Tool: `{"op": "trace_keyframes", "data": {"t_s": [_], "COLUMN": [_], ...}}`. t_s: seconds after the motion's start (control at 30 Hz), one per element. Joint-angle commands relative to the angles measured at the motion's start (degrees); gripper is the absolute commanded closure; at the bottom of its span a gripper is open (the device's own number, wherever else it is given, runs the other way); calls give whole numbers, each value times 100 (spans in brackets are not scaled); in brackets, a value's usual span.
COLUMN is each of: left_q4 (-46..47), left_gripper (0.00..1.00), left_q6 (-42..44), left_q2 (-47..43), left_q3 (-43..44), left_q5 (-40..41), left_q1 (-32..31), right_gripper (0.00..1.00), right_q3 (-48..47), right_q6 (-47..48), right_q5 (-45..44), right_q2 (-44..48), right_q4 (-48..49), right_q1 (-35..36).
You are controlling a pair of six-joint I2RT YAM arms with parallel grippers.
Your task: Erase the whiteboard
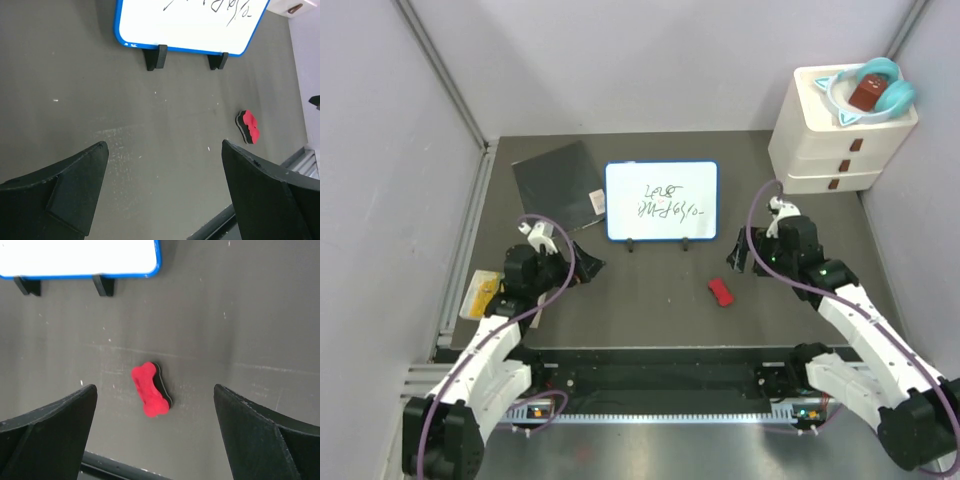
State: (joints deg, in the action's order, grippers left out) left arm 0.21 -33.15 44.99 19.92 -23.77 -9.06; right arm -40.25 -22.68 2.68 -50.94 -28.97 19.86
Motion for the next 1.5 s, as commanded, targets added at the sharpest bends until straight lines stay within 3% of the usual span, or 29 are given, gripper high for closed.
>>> {"op": "trace_keyframes", "data": {"t_s": [0.0,0.33,0.47,0.63,0.9,1.47], "left_q4": [708,1139,1113,1148,1201,1034], "left_gripper": [1,1,1,1,1,1], "left_q6": [-113,-122,-130,-148,-96,71], "left_q2": [369,1863,2373,2936,3209,3463], "left_q3": [12,767,1057,1207,1189,1330], "left_q5": [-286,-567,-839,-1138,-1174,-1385], "left_q1": [-8,-8,-8,-8,-8,-8], "right_gripper": [1,1,15,28,33,31], "right_q3": [113,-70,-97,-123,-255,-220], "right_q6": [26,105,167,211,255,308], "right_q5": [101,-250,-188,-250,-592,-584], "right_q2": [-136,-1110,-1655,-1612,-1594,-2412], "right_q4": [199,-117,-161,-170,-109,234], "right_q1": [53,53,71,176,1045,1565]}}
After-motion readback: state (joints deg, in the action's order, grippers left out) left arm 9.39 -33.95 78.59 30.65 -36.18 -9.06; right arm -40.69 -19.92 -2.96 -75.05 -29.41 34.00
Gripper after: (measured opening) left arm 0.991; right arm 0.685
